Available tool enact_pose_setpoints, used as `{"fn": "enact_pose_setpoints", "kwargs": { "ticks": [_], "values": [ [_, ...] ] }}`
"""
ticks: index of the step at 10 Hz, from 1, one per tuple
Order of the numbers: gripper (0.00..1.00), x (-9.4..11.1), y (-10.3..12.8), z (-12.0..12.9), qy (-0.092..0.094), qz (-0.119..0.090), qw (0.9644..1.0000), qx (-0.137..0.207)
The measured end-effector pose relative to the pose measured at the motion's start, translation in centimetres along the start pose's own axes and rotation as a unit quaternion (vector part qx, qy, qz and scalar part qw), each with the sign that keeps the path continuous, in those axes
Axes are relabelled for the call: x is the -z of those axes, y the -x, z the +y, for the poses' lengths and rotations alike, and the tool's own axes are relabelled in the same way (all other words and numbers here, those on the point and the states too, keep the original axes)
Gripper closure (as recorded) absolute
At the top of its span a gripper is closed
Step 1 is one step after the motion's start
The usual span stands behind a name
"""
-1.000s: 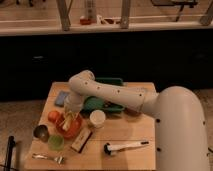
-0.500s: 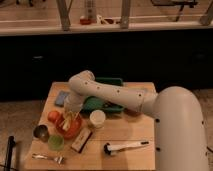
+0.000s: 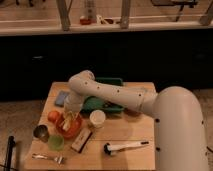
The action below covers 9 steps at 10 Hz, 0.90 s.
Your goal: Place banana in red bowl
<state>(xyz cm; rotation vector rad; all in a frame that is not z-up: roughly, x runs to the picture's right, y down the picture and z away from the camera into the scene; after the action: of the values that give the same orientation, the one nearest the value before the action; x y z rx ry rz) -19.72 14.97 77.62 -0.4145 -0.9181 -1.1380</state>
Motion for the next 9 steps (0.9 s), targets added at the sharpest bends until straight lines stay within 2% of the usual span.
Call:
{"fn": "enact_pose_setpoints", "kwargs": {
  "ticks": [3,4,9],
  "values": [
    [0.27,0.03,-0.05,0.00,0.003,-0.002,1.0000,0.000],
    [0.21,0.05,-0.06,-0.05,0.003,-0.002,1.0000,0.001],
    [0.20,0.16,-0.19,0.06,0.008,-0.004,1.0000,0.002]
  ]
}}
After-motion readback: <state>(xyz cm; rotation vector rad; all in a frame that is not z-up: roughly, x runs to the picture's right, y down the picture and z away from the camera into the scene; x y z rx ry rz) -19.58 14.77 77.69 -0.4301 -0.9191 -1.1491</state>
